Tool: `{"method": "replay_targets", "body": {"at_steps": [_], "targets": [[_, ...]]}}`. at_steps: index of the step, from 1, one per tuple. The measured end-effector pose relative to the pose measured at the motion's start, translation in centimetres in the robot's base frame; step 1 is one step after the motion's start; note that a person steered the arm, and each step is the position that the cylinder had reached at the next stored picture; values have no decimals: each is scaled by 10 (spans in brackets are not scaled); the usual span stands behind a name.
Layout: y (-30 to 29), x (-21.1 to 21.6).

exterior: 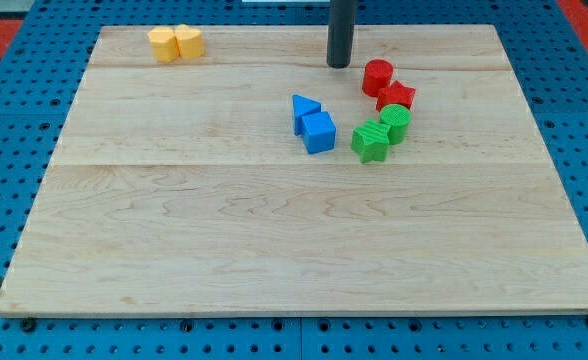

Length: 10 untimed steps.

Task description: Push yellow hexagon to the red circle

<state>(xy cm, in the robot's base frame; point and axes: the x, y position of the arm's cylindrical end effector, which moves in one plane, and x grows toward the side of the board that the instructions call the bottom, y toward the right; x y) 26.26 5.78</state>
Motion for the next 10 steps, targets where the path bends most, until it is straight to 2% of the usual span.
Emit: {"method": "replay_targets", "body": {"at_steps": [2, 3, 4, 5, 6, 7, 8, 9, 10], "targets": [[29, 29], [17, 39], [-81, 24], [-239, -4], [-335, -46], [-315, -50], [-268, -63], [-265, -59], [-217, -18]]}}
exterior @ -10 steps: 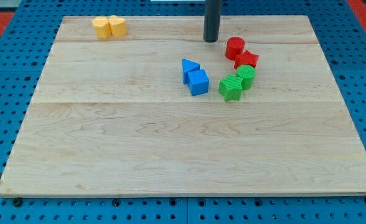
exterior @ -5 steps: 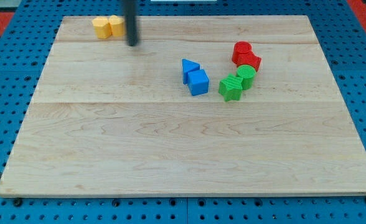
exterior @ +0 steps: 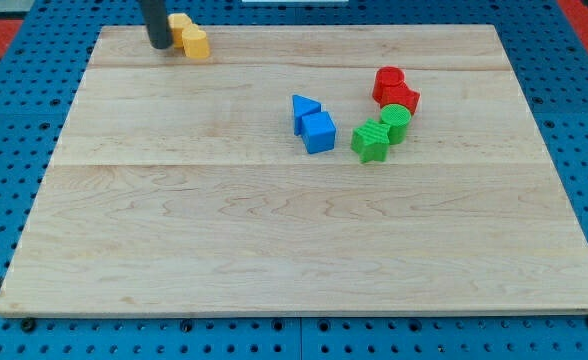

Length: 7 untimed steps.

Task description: Push yellow hexagon to the red circle

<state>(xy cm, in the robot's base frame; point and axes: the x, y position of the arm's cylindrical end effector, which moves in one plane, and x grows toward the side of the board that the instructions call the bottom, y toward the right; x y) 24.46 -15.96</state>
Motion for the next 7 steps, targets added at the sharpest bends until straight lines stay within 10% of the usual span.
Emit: {"method": "replay_targets", "body": {"at_steps": [2, 5, 7], "targets": [[-78, -49], [163, -1], [159, -34]]}}
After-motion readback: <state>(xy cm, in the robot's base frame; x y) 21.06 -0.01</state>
